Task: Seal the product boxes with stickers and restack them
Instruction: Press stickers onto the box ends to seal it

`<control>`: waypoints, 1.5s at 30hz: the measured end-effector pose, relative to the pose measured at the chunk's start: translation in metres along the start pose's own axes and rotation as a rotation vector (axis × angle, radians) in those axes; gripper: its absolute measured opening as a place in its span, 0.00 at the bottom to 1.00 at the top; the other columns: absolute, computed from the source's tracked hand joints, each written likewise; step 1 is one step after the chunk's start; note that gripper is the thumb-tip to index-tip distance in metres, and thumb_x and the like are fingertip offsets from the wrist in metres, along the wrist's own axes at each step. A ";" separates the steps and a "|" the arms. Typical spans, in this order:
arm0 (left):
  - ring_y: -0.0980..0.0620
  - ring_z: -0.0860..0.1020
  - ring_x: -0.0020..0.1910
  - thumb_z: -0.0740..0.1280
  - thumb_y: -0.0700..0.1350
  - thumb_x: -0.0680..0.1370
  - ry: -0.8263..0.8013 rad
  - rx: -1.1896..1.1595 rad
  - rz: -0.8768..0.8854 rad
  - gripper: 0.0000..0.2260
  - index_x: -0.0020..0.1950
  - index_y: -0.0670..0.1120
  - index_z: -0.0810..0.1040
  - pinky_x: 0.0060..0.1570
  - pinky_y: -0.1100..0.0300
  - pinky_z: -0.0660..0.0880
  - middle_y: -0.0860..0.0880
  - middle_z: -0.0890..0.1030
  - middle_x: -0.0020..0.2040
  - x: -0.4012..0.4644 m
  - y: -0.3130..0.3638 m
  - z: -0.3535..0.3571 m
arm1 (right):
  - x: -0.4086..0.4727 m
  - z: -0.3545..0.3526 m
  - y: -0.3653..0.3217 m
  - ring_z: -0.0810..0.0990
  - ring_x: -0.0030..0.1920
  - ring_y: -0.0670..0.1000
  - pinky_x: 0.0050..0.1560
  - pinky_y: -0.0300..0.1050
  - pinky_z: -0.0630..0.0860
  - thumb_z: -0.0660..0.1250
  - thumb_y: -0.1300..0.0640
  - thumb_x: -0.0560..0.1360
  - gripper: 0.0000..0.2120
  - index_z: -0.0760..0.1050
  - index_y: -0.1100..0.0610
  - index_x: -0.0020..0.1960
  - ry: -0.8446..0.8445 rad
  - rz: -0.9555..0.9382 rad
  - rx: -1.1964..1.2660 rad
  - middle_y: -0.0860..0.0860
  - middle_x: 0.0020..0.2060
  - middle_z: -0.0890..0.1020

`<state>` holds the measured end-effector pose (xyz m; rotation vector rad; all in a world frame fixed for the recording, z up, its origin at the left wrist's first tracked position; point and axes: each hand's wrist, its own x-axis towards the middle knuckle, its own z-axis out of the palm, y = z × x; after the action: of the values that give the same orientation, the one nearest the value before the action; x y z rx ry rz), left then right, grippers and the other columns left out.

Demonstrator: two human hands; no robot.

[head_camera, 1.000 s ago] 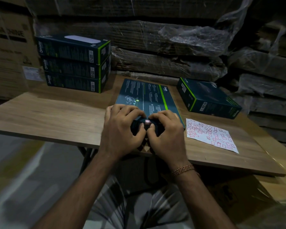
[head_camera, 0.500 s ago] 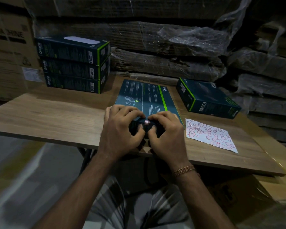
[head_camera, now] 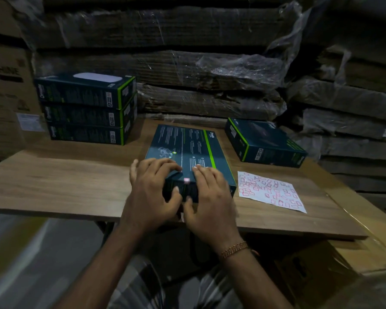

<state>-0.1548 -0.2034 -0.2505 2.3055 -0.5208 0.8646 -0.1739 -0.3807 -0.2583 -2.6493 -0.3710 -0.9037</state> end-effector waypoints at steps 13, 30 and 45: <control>0.51 0.64 0.74 0.68 0.49 0.74 0.041 -0.129 -0.011 0.23 0.69 0.51 0.78 0.71 0.40 0.71 0.53 0.73 0.74 0.001 0.001 0.000 | -0.006 -0.014 0.005 0.64 0.81 0.55 0.83 0.58 0.56 0.63 0.41 0.75 0.39 0.65 0.58 0.82 -0.063 0.018 -0.136 0.54 0.81 0.68; 0.50 0.69 0.71 0.60 0.42 0.74 0.154 -0.317 -0.163 0.21 0.65 0.49 0.79 0.69 0.46 0.72 0.52 0.75 0.72 0.007 0.001 -0.003 | -0.013 -0.016 0.008 0.64 0.81 0.54 0.83 0.58 0.56 0.61 0.33 0.78 0.41 0.64 0.58 0.82 -0.051 0.000 -0.159 0.53 0.80 0.68; 0.51 0.84 0.54 0.58 0.46 0.78 0.145 -0.785 -0.468 0.17 0.63 0.52 0.79 0.46 0.46 0.82 0.53 0.84 0.56 0.012 -0.018 -0.007 | -0.032 -0.029 0.019 0.72 0.73 0.52 0.76 0.57 0.65 0.69 0.19 0.63 0.55 0.72 0.55 0.77 0.015 -0.038 -0.180 0.50 0.73 0.75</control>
<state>-0.1400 -0.1873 -0.2451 1.5312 -0.1826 0.4677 -0.2077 -0.4140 -0.2603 -2.8049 -0.3529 -1.0114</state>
